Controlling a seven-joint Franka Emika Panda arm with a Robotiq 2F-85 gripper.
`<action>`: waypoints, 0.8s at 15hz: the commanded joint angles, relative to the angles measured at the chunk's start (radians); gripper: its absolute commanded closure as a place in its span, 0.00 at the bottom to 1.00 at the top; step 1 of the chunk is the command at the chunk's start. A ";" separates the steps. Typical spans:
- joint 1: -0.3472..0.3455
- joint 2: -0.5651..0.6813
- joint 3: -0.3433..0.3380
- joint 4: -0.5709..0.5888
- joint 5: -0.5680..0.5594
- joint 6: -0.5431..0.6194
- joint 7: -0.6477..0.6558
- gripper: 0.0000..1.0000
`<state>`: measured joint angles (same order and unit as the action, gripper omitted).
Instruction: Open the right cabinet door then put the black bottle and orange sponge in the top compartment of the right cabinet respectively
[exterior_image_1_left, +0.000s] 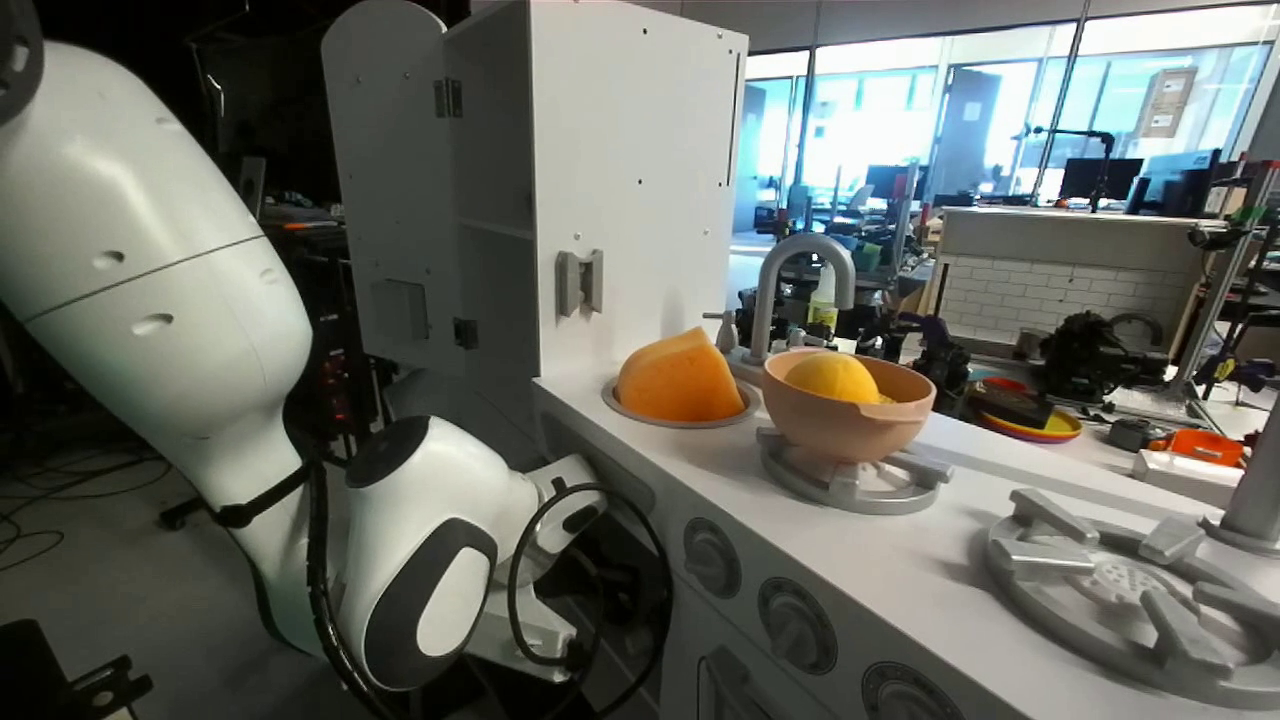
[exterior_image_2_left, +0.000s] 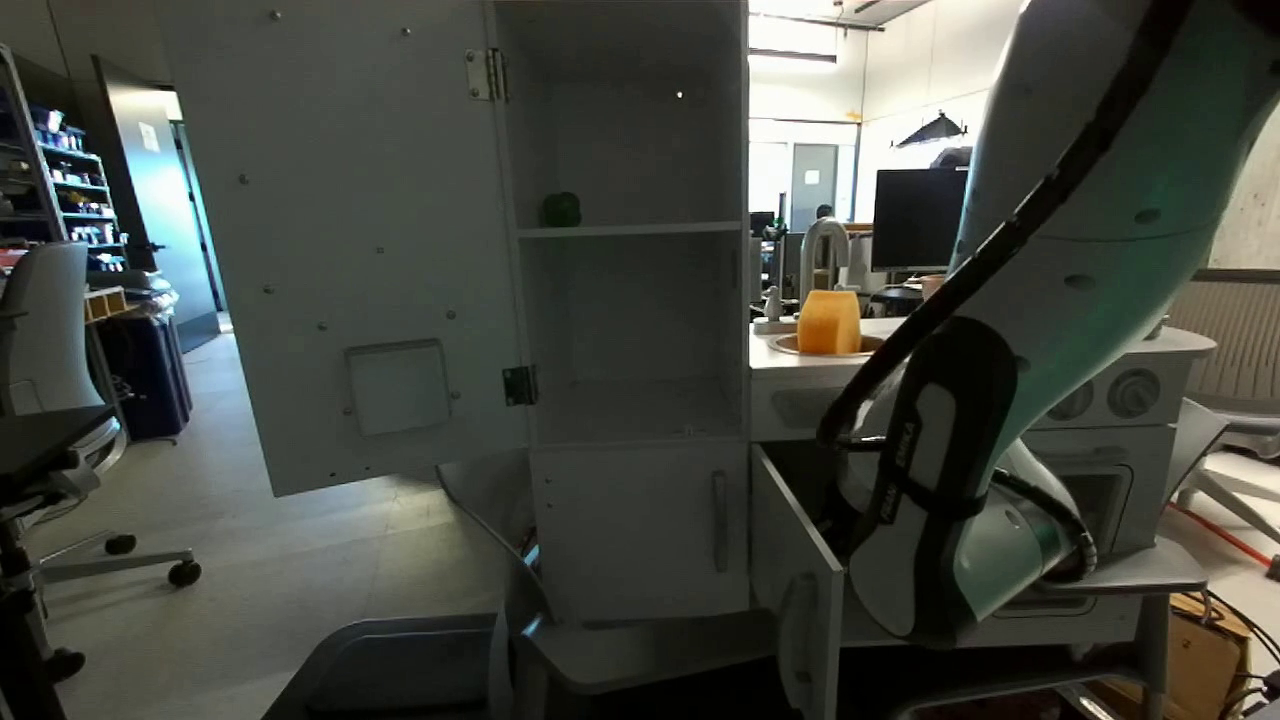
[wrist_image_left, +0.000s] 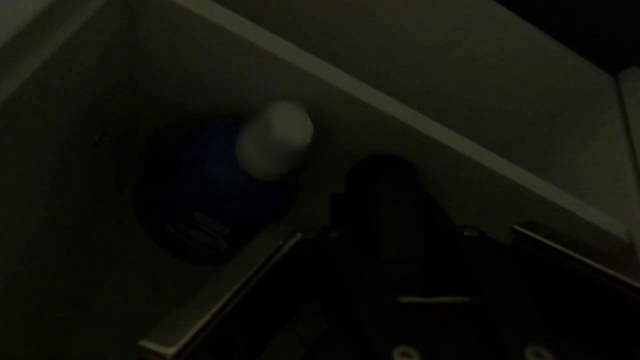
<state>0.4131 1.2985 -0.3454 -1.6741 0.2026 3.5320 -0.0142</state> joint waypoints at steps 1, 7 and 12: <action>0.047 0.106 -0.052 0.101 0.084 0.118 -0.022 0.89; 0.114 0.185 -0.127 0.181 0.196 0.098 -0.014 0.33; 0.184 0.272 -0.226 0.245 0.270 0.068 0.043 0.00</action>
<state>0.5709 1.4685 -0.5118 -1.5365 0.4072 3.5353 0.0082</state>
